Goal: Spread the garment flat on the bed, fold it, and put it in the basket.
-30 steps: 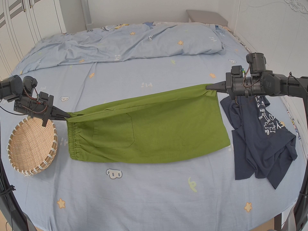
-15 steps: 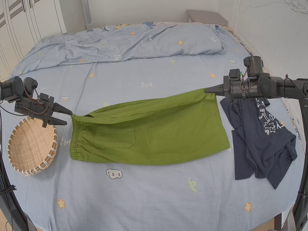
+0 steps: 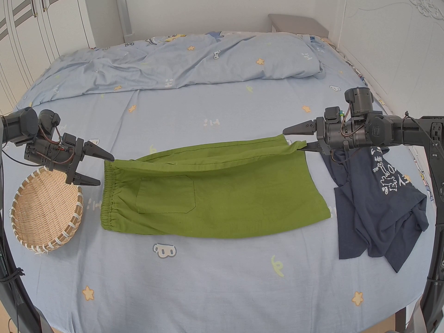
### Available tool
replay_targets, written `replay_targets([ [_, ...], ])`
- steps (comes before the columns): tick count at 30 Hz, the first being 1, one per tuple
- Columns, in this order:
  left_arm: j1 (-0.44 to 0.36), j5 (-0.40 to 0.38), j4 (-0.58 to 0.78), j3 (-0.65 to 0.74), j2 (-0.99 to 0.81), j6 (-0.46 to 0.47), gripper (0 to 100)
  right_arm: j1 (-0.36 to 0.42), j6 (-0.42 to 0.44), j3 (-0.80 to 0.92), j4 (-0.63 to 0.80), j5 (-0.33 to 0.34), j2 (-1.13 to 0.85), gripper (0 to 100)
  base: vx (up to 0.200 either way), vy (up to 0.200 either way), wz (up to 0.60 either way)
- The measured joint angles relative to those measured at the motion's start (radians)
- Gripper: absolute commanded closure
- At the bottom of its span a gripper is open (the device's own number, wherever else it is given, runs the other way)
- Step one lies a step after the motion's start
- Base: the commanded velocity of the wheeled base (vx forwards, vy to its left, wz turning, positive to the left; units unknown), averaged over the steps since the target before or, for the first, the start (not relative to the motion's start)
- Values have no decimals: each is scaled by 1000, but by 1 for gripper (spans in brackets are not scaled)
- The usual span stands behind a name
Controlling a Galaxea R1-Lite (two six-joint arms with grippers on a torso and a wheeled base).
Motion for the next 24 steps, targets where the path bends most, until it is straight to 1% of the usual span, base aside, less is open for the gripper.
replay_targets([
  [6,-27,-3,22,4,-39,-1,0,19,28,1,-5,0,2,0,0,0,0],
  [13,-76,-8,-13,-13,-25,-17,0,34,52,-1,-6,1,3,0,0,0,0],
  [15,-85,-7,-36,-39,0,-49,0,35,64,-4,-12,1,3,0,0,0,0],
  [20,-110,-5,-98,-114,86,-187,0,35,95,-8,-30,0,4,0,0,0,0],
  [24,-110,-3,-117,-129,155,-230,0,32,107,-10,-36,-1,6,0,0,0,0],
])
